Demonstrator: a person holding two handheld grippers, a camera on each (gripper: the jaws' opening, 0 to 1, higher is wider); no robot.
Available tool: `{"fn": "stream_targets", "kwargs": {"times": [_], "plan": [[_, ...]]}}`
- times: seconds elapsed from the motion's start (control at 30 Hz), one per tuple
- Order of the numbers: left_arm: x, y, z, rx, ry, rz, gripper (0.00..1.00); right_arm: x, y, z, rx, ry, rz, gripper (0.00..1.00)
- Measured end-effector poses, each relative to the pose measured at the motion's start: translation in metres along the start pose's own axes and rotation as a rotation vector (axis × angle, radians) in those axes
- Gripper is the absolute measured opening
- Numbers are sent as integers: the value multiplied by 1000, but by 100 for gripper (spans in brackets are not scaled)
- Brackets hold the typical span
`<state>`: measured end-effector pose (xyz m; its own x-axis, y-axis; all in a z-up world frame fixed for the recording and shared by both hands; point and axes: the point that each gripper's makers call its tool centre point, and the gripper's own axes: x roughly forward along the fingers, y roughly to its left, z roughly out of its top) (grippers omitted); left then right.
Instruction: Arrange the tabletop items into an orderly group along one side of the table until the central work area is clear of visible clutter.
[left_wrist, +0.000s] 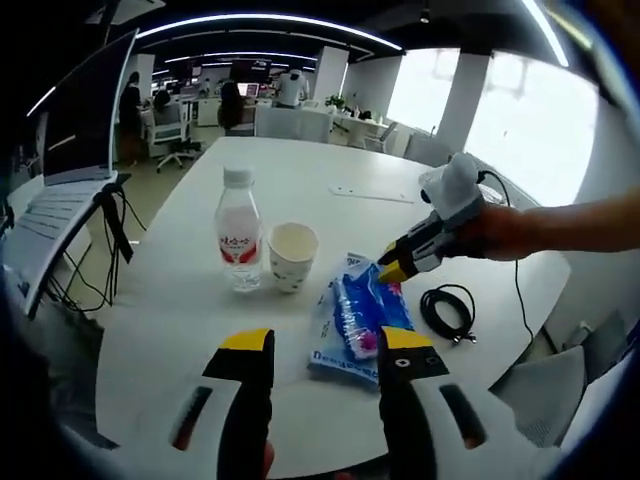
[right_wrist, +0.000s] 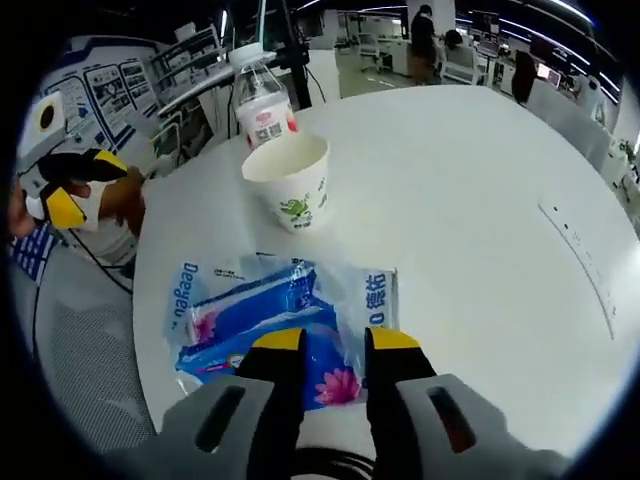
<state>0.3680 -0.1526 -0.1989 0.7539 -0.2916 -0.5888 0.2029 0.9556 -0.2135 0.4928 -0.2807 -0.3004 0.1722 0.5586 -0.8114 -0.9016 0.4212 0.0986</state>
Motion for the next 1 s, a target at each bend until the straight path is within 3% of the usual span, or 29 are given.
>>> {"fn": "stream_targets", "kwargs": {"times": [0.1,0.2,0.4,0.6,1.0], "plan": [[1,0,1,1,-1,0,40,0,-5,3,-30,-10,-19,4],[1,1,2,2,-1,2,40,-3,-6,7,-5,-34,-14,0],[1,0,3,5,-3,2,40,-12,-13,4,47,-41,-49,0],[3,-3,3,10,-3,-5,40,-26,-28,-2,158,-75,-98,0],[6,-11,8,28,-9,-27,40,-53,-45,-37,230,-92,-162,0]]}}
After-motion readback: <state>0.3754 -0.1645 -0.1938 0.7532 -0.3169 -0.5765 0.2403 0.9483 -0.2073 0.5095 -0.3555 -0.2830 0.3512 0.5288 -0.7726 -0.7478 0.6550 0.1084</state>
